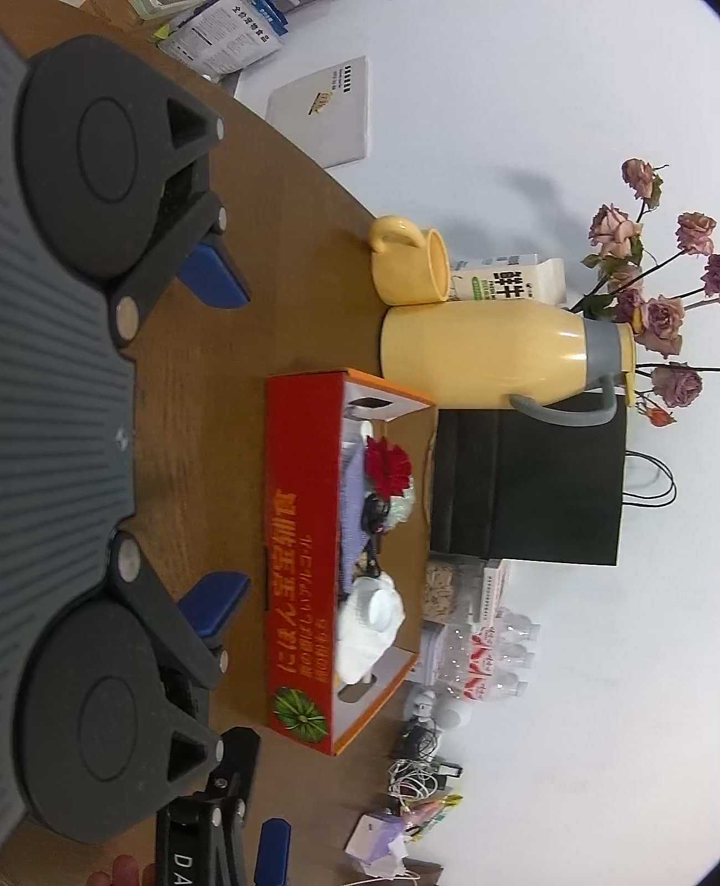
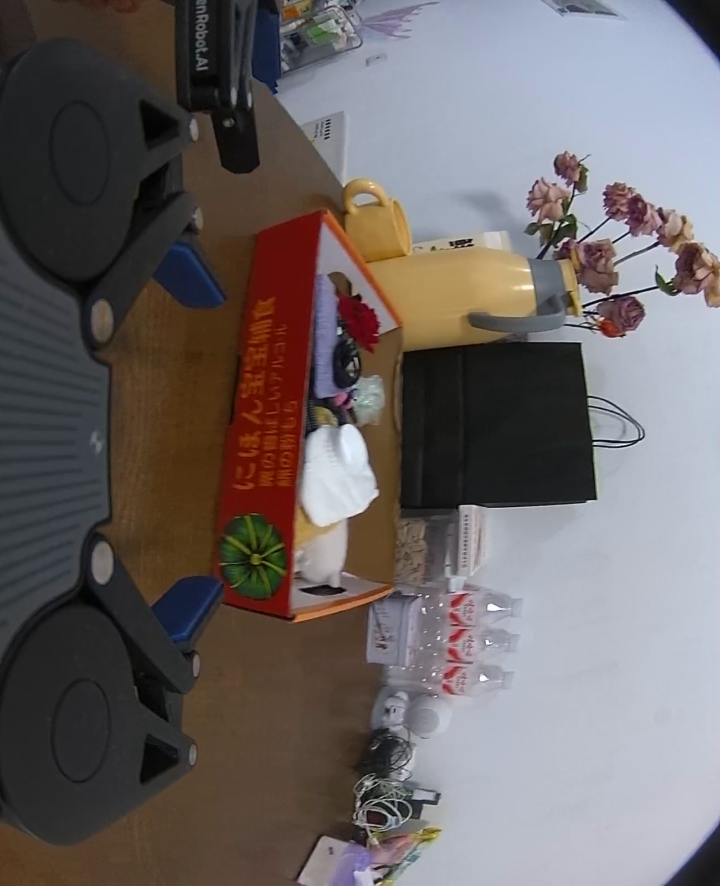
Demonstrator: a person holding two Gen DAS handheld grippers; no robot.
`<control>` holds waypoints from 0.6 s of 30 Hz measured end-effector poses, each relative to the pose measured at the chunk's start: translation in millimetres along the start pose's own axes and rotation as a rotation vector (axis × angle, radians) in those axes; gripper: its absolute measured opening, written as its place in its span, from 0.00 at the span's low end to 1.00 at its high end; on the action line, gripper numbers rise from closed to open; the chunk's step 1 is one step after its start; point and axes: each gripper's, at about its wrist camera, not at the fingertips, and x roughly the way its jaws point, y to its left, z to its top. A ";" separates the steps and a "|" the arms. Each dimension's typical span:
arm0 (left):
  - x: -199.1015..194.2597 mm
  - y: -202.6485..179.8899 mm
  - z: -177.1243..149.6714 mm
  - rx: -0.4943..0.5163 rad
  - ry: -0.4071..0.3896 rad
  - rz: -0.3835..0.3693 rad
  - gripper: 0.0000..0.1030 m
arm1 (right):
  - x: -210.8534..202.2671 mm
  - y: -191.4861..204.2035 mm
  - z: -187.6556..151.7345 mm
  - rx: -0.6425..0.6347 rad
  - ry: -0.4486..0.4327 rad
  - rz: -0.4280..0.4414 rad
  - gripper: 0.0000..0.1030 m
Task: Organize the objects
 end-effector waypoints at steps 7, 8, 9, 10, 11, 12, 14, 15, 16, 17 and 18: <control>-0.9 0.2 -4.9 -0.002 0.011 0.003 1.00 | -3.6 0.7 -2.8 0.000 0.004 -0.006 1.00; -0.1 0.6 -4.7 -0.003 0.012 0.004 1.00 | -3.4 0.5 -2.4 0.000 0.004 -0.006 1.00; 0.2 0.7 -4.8 -0.004 0.014 0.004 1.00 | -3.2 0.3 -2.2 0.000 0.005 -0.007 1.00; 0.3 1.1 -4.7 -0.005 0.014 0.006 1.00 | -3.2 0.2 -2.3 0.000 0.004 -0.006 1.00; 0.6 1.3 -4.6 -0.005 0.015 0.009 1.00 | -3.2 0.2 -2.3 0.000 0.004 -0.006 1.00; 0.7 1.0 -4.7 -0.005 0.015 0.010 1.00 | -3.2 0.1 -2.4 0.000 0.004 -0.006 1.00; 0.9 1.1 -4.8 -0.006 0.015 0.008 1.00 | -2.4 -0.6 -2.1 0.001 0.004 -0.006 1.00; 1.3 1.0 -4.7 -0.006 0.015 0.008 1.00 | -2.0 -0.8 -2.1 0.001 0.005 -0.006 1.00; 1.1 1.1 -4.8 -0.006 0.015 0.009 1.00 | -1.5 -1.1 -2.1 0.001 0.006 -0.006 1.00; 1.2 1.0 -4.9 -0.007 0.015 0.009 1.00 | -0.9 -1.2 -2.2 0.001 0.008 -0.006 1.00; 1.5 1.1 -5.1 -0.007 0.015 0.008 1.00 | -0.3 -1.4 -2.2 0.001 0.009 -0.005 1.00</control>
